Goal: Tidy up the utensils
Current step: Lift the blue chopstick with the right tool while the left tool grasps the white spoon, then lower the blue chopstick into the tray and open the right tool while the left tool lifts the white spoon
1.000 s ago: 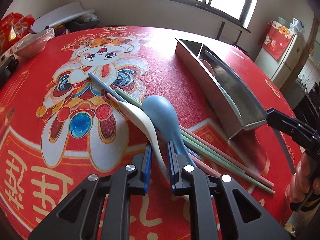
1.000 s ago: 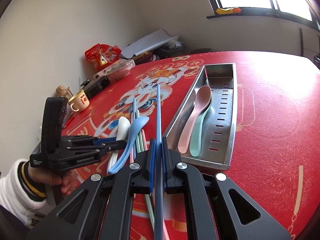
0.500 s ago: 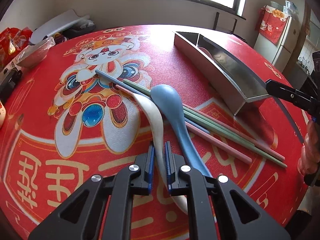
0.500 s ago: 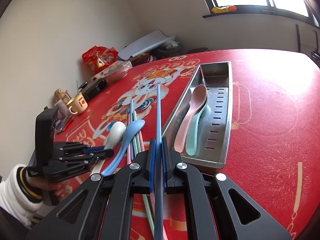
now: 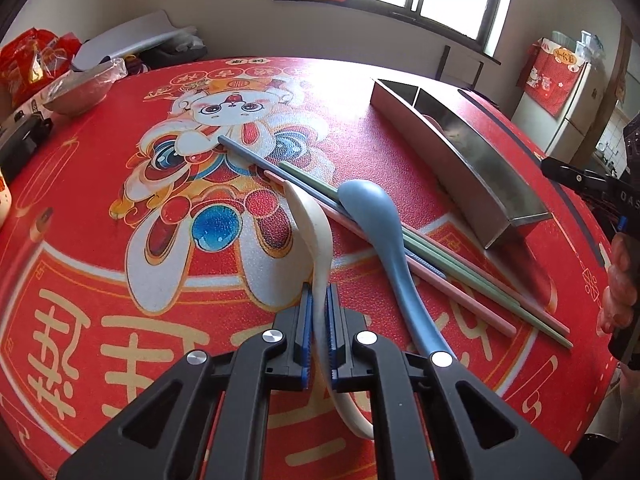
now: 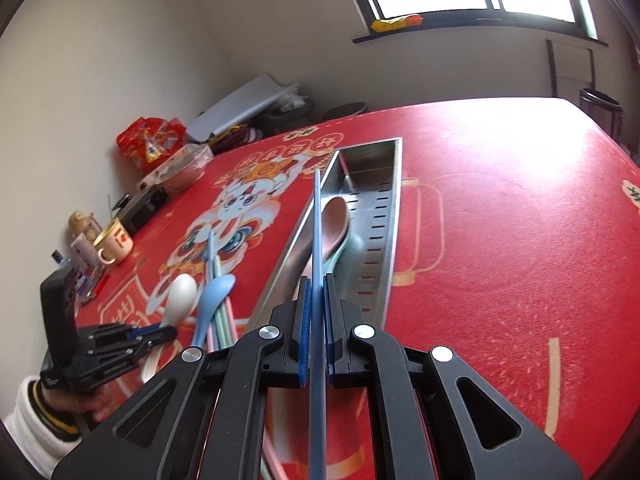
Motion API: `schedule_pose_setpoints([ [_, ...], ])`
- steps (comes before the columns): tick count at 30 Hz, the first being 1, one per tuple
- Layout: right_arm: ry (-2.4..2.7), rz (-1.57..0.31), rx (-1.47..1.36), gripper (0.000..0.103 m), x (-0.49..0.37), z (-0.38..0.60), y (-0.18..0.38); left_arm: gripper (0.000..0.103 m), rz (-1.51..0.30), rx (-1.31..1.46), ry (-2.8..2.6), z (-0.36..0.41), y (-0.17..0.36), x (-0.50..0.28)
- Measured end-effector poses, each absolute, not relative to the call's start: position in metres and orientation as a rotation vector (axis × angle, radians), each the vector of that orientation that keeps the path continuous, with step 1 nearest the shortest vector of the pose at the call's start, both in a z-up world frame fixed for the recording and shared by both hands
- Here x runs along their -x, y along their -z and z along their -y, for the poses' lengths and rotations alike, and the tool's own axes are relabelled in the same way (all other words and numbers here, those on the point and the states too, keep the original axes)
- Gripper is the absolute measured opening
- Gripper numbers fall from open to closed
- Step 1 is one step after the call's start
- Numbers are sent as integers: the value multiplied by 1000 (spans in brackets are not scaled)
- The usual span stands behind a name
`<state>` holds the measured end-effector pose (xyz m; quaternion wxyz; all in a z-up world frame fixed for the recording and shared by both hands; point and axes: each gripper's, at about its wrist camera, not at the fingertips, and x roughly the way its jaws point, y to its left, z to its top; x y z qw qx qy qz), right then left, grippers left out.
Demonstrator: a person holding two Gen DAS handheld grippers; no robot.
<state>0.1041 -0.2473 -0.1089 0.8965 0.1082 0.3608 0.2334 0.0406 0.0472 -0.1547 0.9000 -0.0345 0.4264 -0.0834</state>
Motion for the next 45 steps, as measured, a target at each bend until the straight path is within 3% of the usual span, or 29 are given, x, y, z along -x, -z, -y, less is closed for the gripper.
schedule_pose_setpoints([
  [14,-278,-900,-260,6,-194,218,111,7,-884,151,210,-58,157,-43],
  [26,-161,-962,-218,6,-206,210,127,7,-883,185,224,-61,158,-43],
  [37,-159,-946,-199,8,-203,211,128,7,-883,183,223,-62,158,-43],
  [45,-218,-819,-119,9,-176,216,110,7,-881,175,219,-61,157,-43],
])
